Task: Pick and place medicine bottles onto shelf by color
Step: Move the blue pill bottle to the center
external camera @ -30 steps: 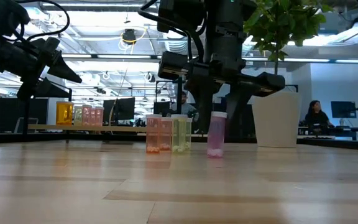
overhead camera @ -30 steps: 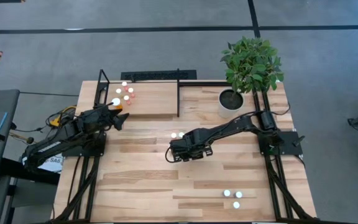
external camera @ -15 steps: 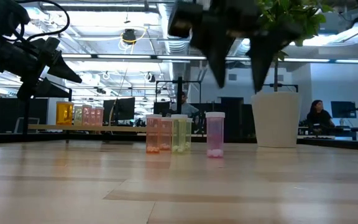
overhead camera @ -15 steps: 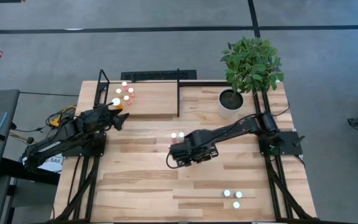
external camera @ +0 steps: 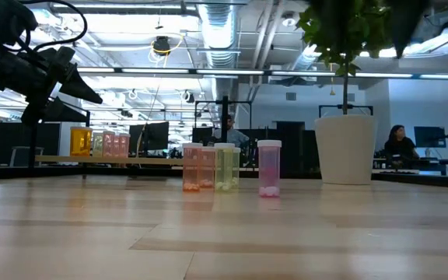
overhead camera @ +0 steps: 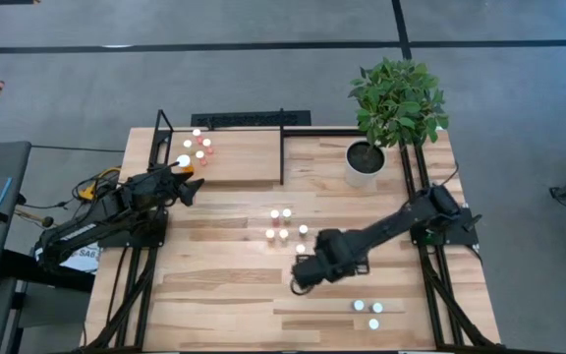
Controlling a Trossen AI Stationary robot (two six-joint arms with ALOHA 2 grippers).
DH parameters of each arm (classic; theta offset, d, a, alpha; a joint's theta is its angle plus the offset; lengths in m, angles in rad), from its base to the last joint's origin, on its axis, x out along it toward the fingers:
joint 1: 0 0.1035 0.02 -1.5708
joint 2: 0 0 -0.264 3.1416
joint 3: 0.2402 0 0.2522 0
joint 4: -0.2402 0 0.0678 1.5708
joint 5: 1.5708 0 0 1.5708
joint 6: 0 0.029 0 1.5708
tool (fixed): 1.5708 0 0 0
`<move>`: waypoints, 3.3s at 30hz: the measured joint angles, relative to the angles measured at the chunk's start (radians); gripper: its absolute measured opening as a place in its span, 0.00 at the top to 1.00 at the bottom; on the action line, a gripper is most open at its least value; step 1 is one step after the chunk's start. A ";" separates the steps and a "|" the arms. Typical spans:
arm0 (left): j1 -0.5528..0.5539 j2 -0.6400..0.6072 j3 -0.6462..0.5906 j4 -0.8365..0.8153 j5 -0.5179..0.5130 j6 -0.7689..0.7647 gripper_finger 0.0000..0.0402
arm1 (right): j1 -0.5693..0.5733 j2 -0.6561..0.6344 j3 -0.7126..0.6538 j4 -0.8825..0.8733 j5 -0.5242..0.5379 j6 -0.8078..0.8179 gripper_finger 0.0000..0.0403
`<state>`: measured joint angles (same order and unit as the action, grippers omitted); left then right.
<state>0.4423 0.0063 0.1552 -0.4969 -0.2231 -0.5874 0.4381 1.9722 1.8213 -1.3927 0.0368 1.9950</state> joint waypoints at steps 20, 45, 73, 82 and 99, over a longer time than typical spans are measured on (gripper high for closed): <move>0.000 0.000 0.000 0.000 0.000 0.000 0.23 | 0.291 -0.083 -0.237 0.114 -0.015 0.492 0.32; 0.000 0.000 0.000 0.000 0.000 0.000 0.23 | 0.274 -0.054 -0.236 0.152 -0.042 -0.320 0.32; 0.000 0.000 0.000 0.000 0.000 0.000 0.23 | 0.259 -0.049 -0.459 0.454 -0.197 -0.426 0.32; 0.000 0.000 0.000 0.000 0.000 0.000 0.23 | 0.259 -0.049 -0.459 0.455 -0.197 -0.426 0.40; 0.000 0.000 0.000 0.000 0.000 0.000 0.23 | 0.236 -0.049 -0.460 0.463 -0.201 -0.431 0.69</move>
<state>0.4423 0.0063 0.1554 -0.4973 -0.2233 -0.5877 0.6737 1.9236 1.3617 -0.9297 -0.1642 1.5636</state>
